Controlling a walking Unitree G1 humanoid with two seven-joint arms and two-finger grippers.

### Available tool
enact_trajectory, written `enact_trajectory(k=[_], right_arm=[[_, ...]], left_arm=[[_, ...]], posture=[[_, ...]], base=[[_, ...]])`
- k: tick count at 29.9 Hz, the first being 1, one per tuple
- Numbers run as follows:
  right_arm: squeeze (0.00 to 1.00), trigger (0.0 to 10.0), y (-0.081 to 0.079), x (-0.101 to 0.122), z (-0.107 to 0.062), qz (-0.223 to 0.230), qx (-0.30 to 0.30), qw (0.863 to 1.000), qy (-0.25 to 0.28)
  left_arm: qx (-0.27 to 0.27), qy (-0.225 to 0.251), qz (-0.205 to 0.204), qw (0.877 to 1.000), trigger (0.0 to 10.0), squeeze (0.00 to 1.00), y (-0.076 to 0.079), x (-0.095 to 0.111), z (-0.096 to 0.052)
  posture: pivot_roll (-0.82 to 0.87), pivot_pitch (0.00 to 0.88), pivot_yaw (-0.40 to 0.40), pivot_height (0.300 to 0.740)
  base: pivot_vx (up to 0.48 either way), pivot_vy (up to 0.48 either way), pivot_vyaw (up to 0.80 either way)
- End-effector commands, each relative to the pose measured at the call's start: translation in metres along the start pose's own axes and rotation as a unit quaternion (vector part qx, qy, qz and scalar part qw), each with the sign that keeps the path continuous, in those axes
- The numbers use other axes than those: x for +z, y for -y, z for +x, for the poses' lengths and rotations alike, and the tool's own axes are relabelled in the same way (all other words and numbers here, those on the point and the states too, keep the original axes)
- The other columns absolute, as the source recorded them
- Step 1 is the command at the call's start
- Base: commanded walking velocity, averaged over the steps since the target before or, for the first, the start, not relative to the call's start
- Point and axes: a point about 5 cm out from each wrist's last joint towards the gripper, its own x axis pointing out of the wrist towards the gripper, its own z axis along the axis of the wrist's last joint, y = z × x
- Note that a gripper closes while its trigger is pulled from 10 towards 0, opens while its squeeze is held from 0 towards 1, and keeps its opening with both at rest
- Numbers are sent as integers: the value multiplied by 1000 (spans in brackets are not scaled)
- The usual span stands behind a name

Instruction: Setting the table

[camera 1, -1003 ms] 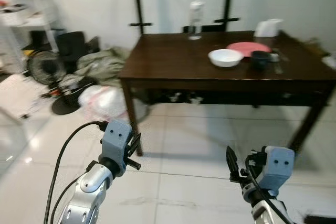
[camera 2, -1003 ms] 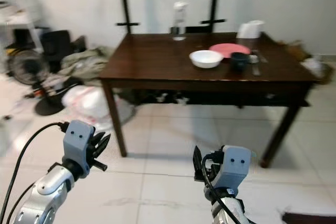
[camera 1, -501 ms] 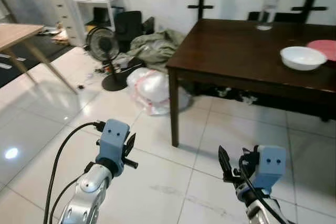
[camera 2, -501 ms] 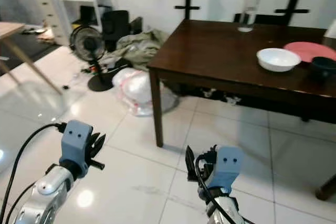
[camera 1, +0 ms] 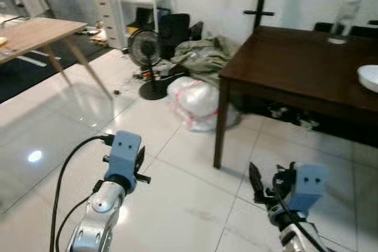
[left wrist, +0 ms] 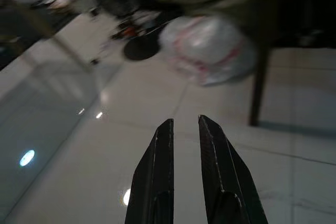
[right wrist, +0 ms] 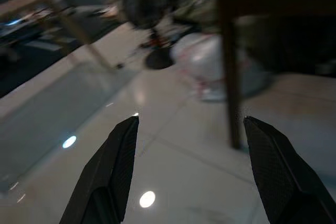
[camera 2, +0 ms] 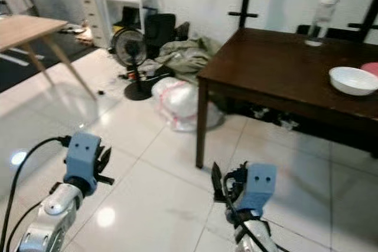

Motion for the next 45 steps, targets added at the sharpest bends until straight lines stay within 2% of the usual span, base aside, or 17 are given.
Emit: enact_trajectory(k=[1,13,34,36,38,39,40,45], right_arm=[[0,10000,0,-2,-1,0,0,1000,-8],[0,10000,0,-2,-1,1,-3,1000,-7],[0,10000,0,-2,-1,1,-4,1000,-7],[0,10000,-1,-2,0,-4,-4,1000,-8],[0,10000,4,-2,0,-7,-21,1000,-4],[0,10000,13,1,1,-13,-51,999,7],[0,10000,15,2,1,-14,-58,998,10],[0,10000,26,8,4,-31,-68,997,20]], left_arm=[[11,-24,6,1000,10000,0,-4,-11,-2],[32,-33,12,999,10000,0,-7,-14,0],[35,-33,13,999,10000,0,-7,-14,1],[67,-42,18,997,10000,0,-15,-16,3],[74,-43,16,996,10000,0,-17,-16,5],[66,-39,13,997,10000,0,-14,-14,6],[61,-37,12,997,10000,0,-13,-13,6],[29,-30,14,999,10000,0,-4,-11,7]], posture=[[-43,6,134,740],[-44,2,137,740],[-44,2,137,740],[-44,0,137,740],[-42,0,136,740],[-42,0,136,740],[-42,0,136,740],[-44,3,145,740]], base=[[0,0,788],[0,0,788],[0,0,788],[469,0,0],[480,0,0],[480,0,0],[480,0,0],[480,0,0]])
